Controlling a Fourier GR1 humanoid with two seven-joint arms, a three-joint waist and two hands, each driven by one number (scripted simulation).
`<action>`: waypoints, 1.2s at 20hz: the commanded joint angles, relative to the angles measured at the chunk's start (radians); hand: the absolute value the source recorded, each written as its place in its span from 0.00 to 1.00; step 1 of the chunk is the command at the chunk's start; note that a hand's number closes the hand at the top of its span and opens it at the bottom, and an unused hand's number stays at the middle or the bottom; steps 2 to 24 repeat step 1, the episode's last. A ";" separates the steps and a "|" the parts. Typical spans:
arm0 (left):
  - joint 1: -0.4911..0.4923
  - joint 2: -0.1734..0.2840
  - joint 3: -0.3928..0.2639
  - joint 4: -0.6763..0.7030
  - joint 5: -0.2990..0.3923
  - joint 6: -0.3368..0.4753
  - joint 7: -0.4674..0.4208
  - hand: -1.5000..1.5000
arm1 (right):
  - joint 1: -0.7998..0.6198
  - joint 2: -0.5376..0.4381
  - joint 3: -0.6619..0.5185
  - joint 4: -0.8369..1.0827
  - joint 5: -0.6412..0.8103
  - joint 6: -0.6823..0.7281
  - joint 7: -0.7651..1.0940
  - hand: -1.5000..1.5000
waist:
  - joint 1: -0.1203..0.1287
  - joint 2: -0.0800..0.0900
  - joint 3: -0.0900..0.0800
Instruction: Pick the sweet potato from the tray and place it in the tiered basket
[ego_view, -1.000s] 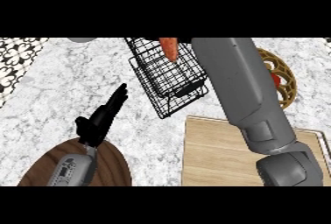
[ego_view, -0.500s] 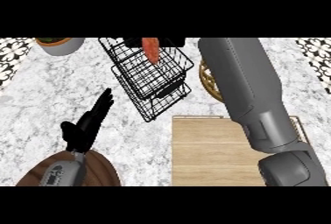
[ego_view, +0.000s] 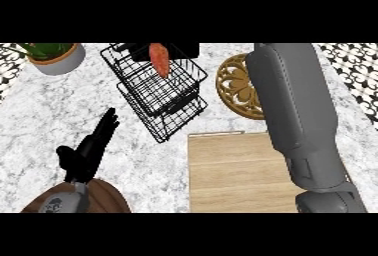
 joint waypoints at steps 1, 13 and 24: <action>0.020 0.006 0.007 0.010 -0.004 0.004 -0.013 0.50 | 0.084 0.000 0.039 -0.145 -0.003 0.047 0.134 0.00 | -0.024 -0.009 0.001; 0.020 0.006 0.007 0.010 -0.004 0.004 -0.013 0.50 | 0.084 0.000 0.039 -0.145 -0.003 0.047 0.134 0.00 | -0.024 -0.009 0.001; 0.020 0.006 0.007 0.010 -0.004 0.004 -0.013 0.50 | 0.084 0.000 0.039 -0.145 -0.003 0.047 0.134 0.00 | -0.024 -0.009 0.001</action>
